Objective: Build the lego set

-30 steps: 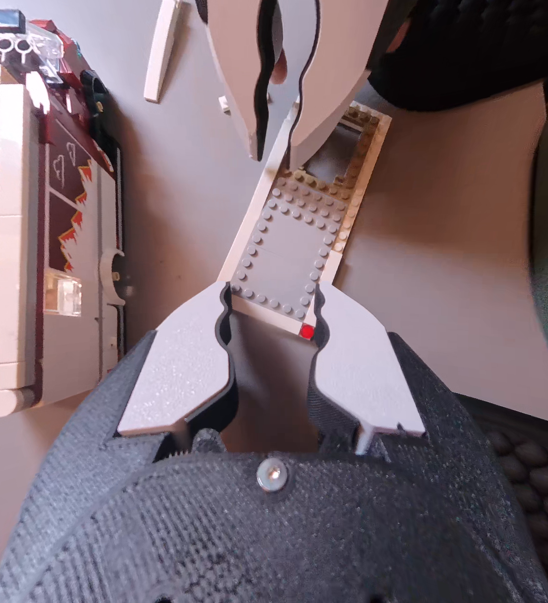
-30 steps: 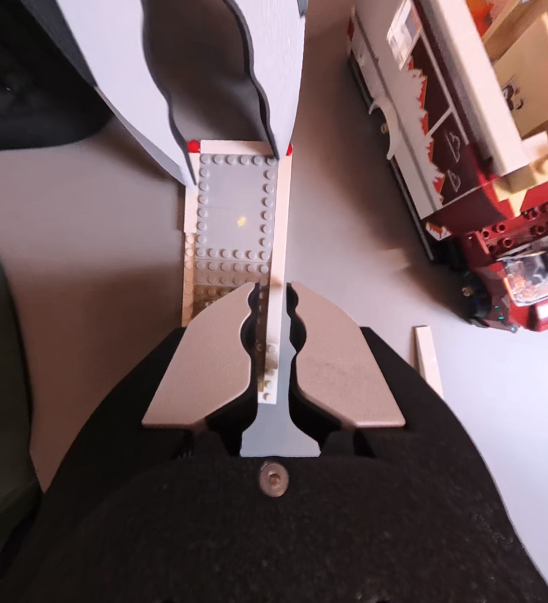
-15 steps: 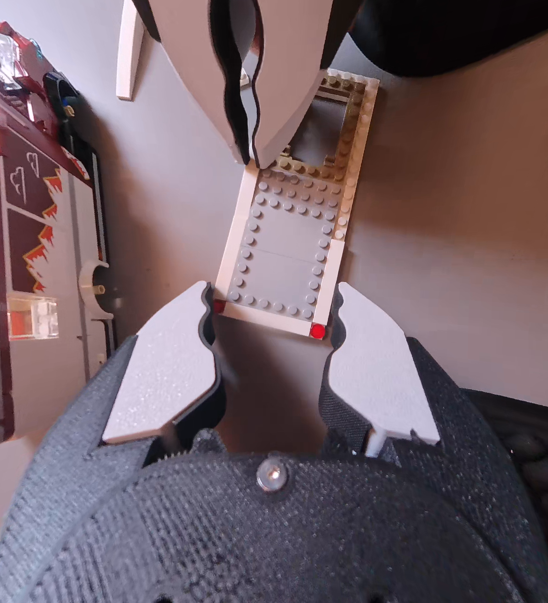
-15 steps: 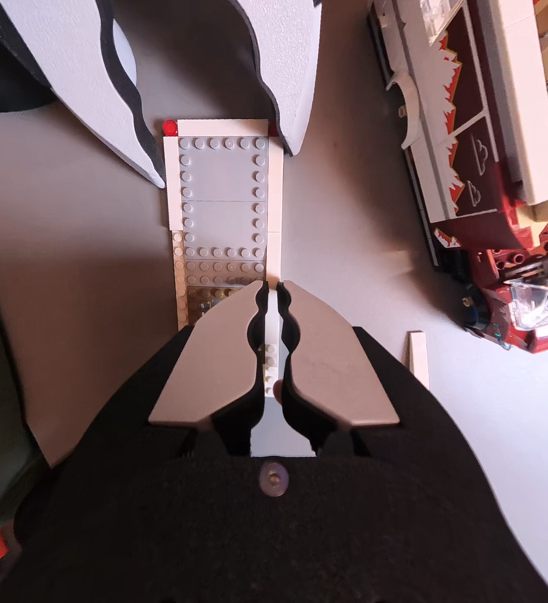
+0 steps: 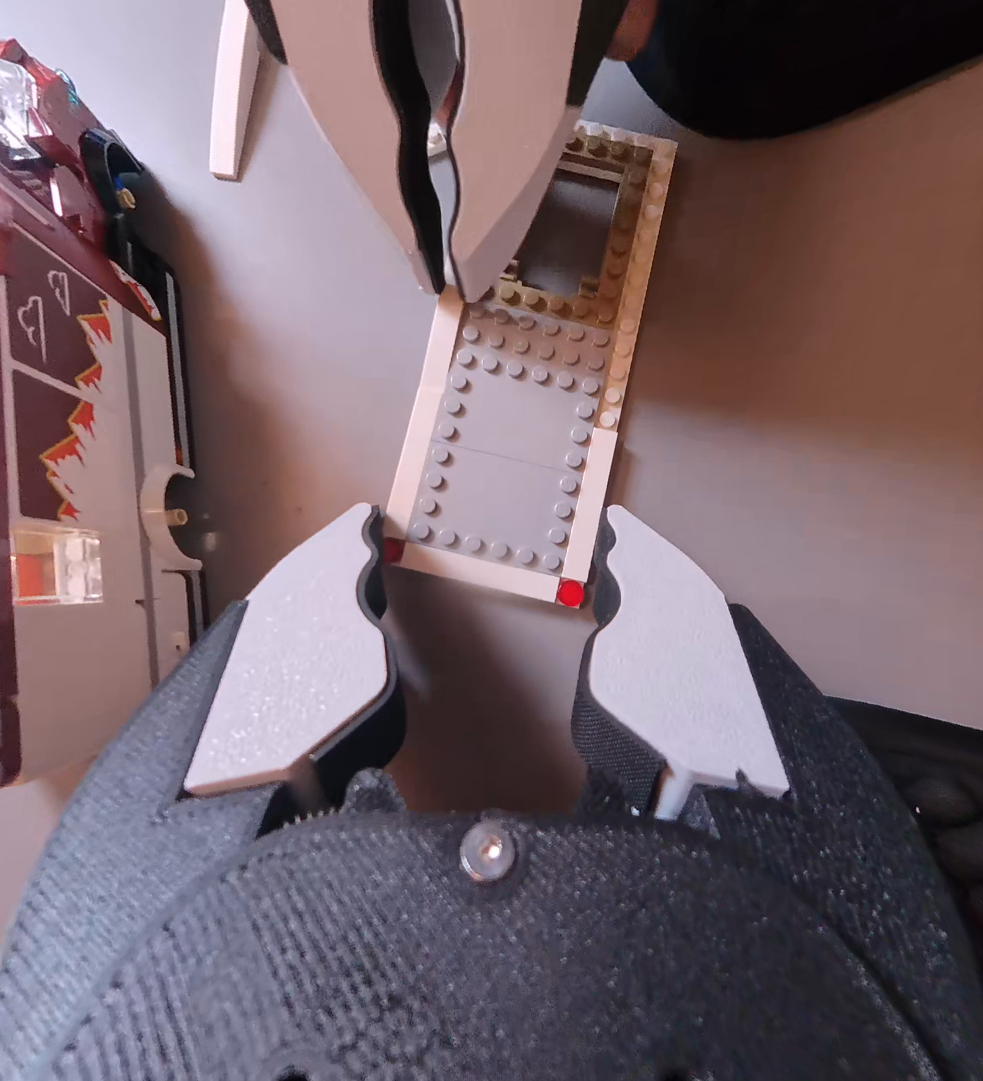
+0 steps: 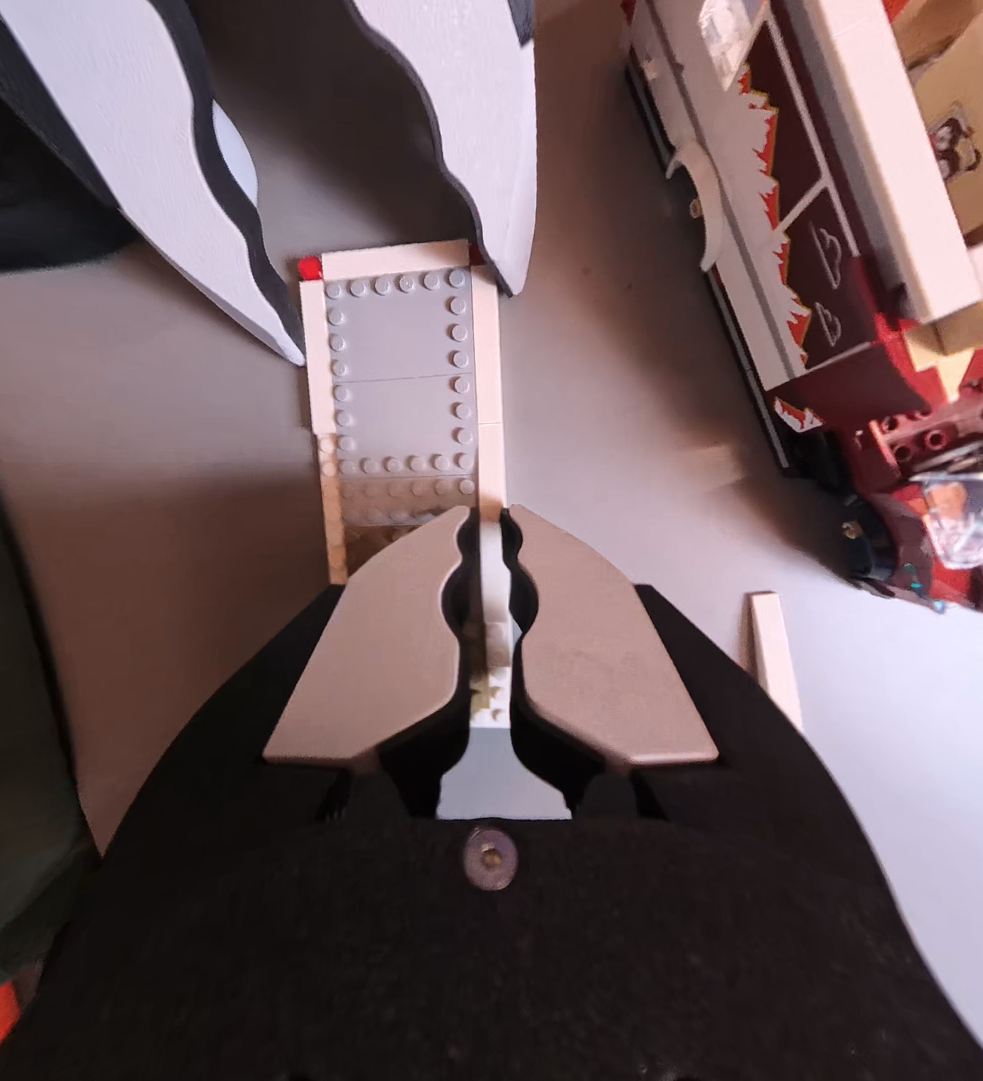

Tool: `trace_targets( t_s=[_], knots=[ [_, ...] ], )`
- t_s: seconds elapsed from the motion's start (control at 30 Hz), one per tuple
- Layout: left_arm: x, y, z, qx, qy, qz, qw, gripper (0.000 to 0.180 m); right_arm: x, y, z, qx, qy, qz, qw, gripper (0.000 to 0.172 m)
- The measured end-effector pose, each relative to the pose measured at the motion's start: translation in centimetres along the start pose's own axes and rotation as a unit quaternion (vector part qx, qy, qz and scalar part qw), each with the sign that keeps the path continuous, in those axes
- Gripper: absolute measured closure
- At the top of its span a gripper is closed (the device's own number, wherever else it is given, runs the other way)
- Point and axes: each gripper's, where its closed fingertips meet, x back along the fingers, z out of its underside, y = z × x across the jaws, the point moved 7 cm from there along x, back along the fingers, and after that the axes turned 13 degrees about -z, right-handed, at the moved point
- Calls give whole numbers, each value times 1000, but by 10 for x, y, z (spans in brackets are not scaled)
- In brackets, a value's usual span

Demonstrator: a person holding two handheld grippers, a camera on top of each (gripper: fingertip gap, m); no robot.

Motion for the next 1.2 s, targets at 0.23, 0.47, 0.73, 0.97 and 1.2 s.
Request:
trace_targets(
  t_s=[0.23, 0.47, 0.73, 0.97, 1.2],
  knots=[
    [0, 1, 0, -3, -1, 3, 1000, 110, 33, 3, 12, -7, -197, 29, 980, 137],
    [-1, 3, 2, 3, -16, 3, 1000, 110, 50, -4, 42, 6, -233, 93, 968, 172],
    [6, 1, 7, 25, -30, -12, 999, 108, 62, -30, 74, 10, -126, 112, 986, 159],
    [3, 0, 9, 29, -39, -26, 998, 110, 71, -61, 69, 59, -50, 108, 991, 151],
    [2, -1, 9, 40, -44, -32, 998, 110, 54, -80, 56, 67, -2, 62, 996, 165]
  ],
)
